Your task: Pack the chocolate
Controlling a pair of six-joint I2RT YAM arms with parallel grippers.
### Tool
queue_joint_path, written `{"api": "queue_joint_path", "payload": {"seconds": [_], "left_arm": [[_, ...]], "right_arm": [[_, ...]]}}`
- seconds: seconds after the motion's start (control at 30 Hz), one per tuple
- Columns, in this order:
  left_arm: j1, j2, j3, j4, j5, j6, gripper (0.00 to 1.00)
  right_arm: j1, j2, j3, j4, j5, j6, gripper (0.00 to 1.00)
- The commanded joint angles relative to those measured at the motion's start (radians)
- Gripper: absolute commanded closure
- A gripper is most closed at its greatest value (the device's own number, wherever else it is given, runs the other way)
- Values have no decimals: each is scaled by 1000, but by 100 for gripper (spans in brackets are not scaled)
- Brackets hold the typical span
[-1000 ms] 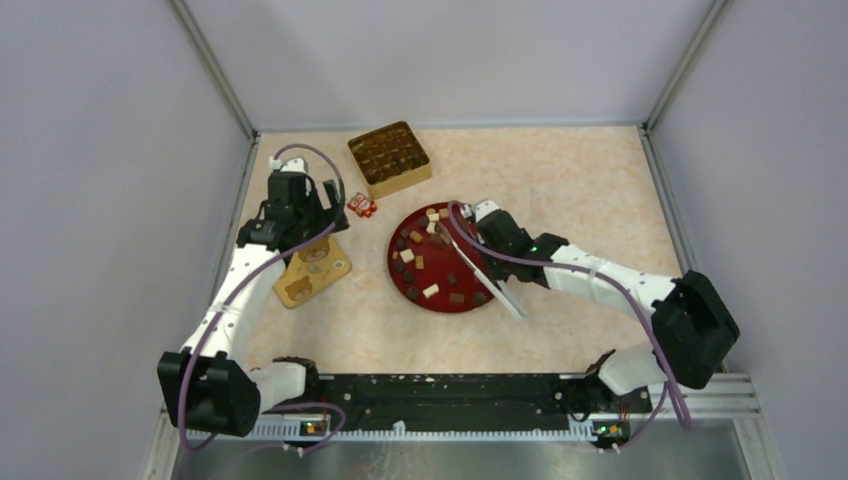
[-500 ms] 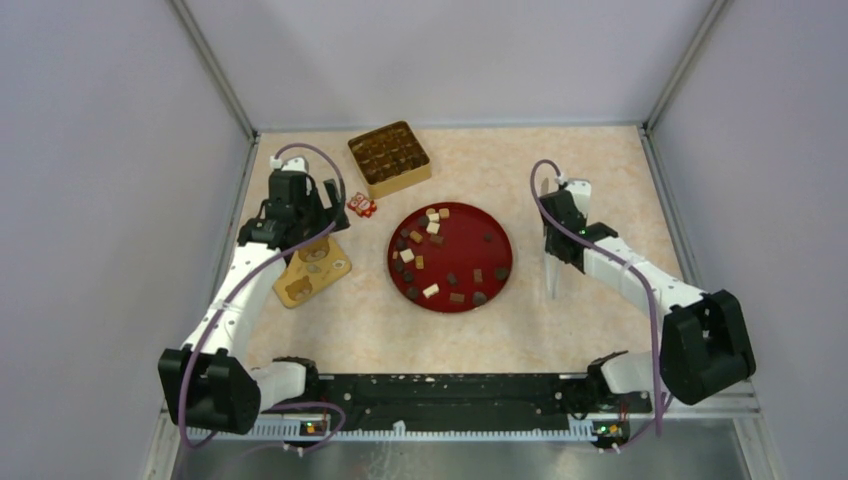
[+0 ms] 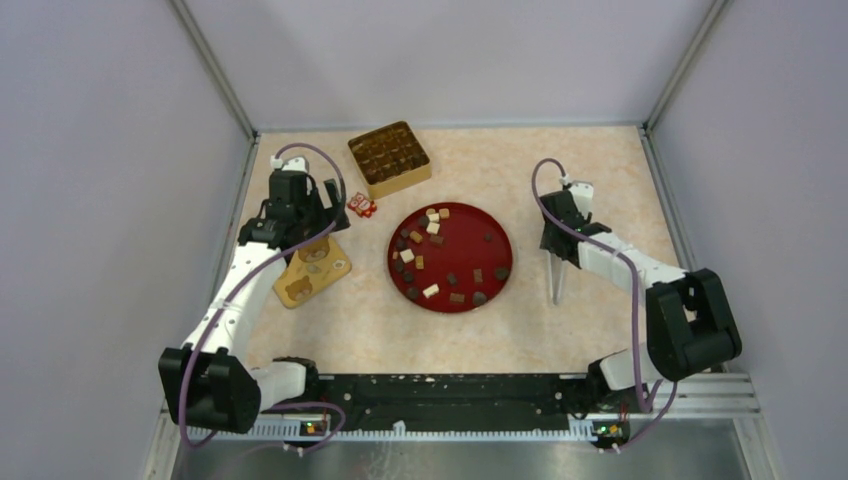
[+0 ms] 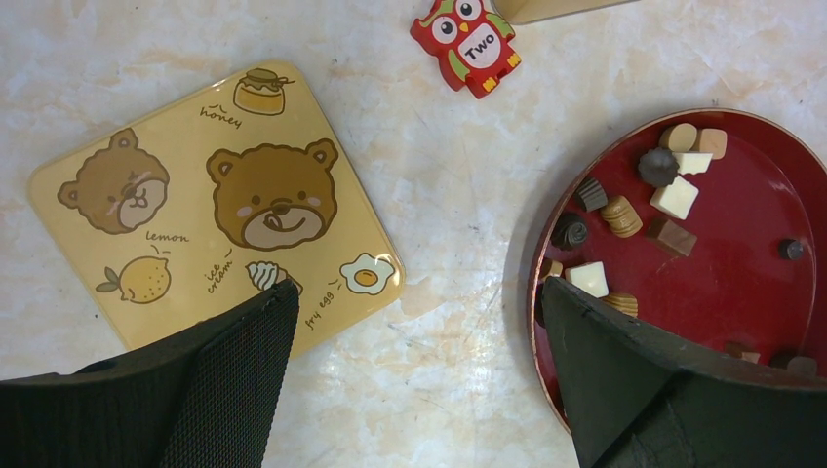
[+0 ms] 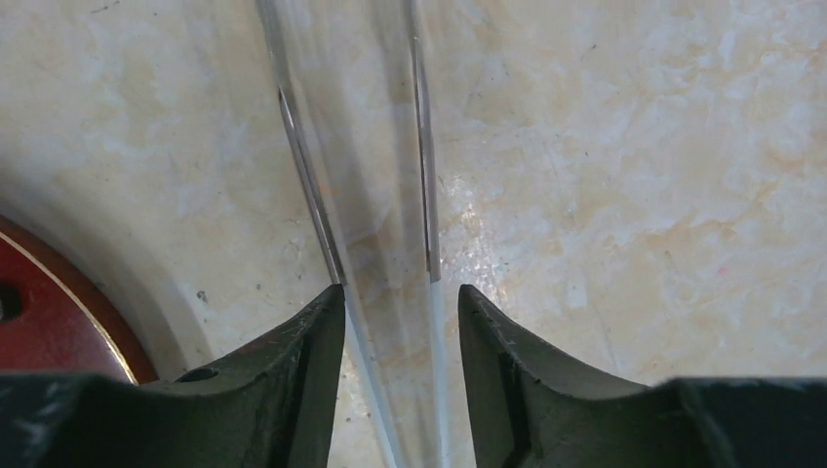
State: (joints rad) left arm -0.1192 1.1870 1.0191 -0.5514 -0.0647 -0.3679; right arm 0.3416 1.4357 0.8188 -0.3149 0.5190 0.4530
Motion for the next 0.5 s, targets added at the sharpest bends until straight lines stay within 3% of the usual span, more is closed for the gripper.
{"api": "queue_joint_path", "payload": {"seconds": [0.0,0.1,0.17,0.33,0.47], "left_arm": [[1,-11,15,30,3,1,1],[1,-11,16,30,3,0,1],[1,-11,16,30,5,0,1],[0,-10,15,31,6,-2,1],[1,-6,15,34,12,-5,1]], "right_arm": [[-16,-31,-22,79,-61,33,50],[-16,-55,-69,118,-111,42,39],[-15,-53,-94,121,-120,48,37],[-15,-58,-151,144,-125,50,37],[-19,-59,-186,210,-169,25,45]]}}
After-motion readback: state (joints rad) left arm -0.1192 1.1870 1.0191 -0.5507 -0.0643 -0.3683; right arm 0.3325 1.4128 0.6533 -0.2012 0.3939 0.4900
